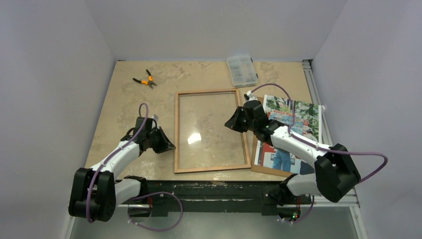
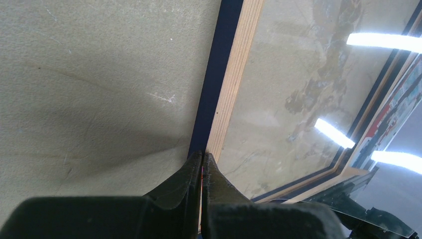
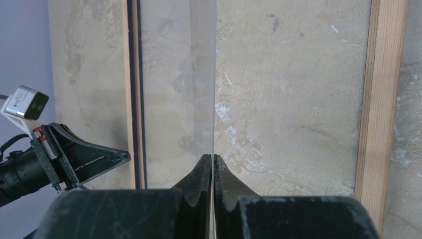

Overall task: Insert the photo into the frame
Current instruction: Place the photo frame item in the photo frame.

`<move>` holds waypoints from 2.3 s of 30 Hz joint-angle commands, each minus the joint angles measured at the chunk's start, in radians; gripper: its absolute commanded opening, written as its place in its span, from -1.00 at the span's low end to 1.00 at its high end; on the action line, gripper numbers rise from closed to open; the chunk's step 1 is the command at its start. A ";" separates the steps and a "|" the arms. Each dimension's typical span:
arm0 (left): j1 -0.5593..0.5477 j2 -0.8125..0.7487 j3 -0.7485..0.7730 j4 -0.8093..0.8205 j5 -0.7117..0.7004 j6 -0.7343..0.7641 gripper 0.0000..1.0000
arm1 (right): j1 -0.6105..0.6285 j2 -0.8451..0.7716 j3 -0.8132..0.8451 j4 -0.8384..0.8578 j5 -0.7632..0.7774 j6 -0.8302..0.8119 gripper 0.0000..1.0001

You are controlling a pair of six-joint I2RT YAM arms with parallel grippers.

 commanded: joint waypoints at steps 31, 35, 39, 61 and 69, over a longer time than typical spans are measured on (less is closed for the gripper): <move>0.005 0.021 -0.001 -0.027 -0.055 0.038 -1.00 | 0.014 0.166 0.153 -0.193 -0.015 -0.132 0.33; 0.004 0.020 0.000 -0.027 -0.057 0.037 -1.00 | 0.014 0.155 0.161 -0.234 0.034 -0.139 0.46; 0.004 0.020 -0.001 -0.027 -0.056 0.037 -1.00 | 0.014 0.150 0.167 -0.266 0.066 -0.141 0.62; 0.004 0.018 -0.004 -0.025 -0.055 0.037 -1.00 | 0.014 0.159 0.164 -0.310 0.150 -0.186 0.87; 0.006 0.015 -0.004 -0.025 -0.055 0.036 -1.00 | 0.015 0.166 0.159 -0.321 0.183 -0.199 0.87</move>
